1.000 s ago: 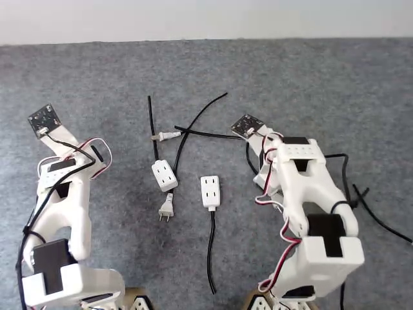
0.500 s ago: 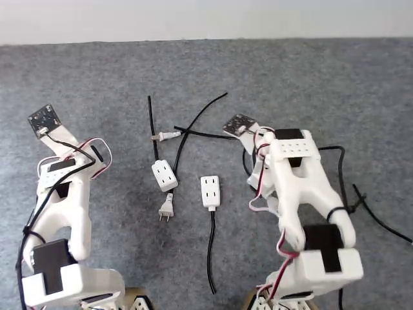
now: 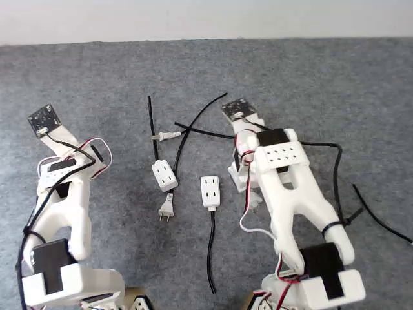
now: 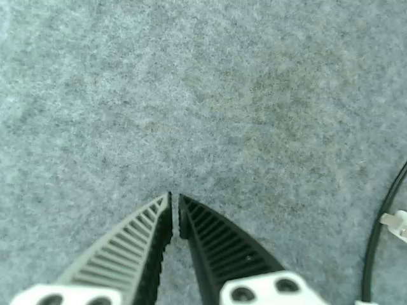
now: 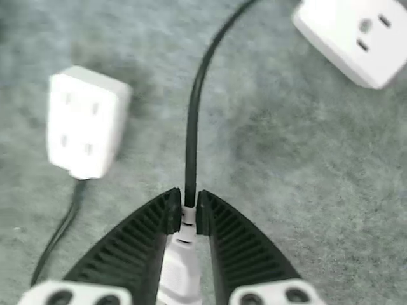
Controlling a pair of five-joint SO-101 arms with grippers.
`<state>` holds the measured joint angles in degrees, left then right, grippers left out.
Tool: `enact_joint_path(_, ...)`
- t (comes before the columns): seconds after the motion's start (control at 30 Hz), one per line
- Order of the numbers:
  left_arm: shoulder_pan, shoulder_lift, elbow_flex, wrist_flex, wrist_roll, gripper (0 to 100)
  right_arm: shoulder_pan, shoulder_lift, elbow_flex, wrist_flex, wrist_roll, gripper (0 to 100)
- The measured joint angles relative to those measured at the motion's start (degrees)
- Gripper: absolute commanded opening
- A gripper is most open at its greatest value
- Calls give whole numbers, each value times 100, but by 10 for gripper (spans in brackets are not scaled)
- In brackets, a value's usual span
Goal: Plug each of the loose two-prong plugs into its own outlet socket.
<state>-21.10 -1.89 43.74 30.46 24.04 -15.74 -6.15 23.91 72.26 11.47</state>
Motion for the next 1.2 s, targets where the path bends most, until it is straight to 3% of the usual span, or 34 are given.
enact_joint_path(0.2, 0, 0, 0, 0, 0, 15, -492, -1064, 0, 88, 0, 8)
enact_joint_path(0.4, 0, 0, 0, 0, 0, 15, -475, -2637, 0, 149, 0, 8)
enact_joint_path(0.63, 0, 0, 0, 0, 0, 15, 185, -3903, 9, 457, -185, 8)
enact_joint_path(0.83, 0, 0, 0, 0, 0, 15, 791, -3648, 765, 97, -237, 8)
enact_joint_path(1.2, 0, 0, 0, 0, 0, 15, 923, -1187, 1336, -2066, -237, 8)
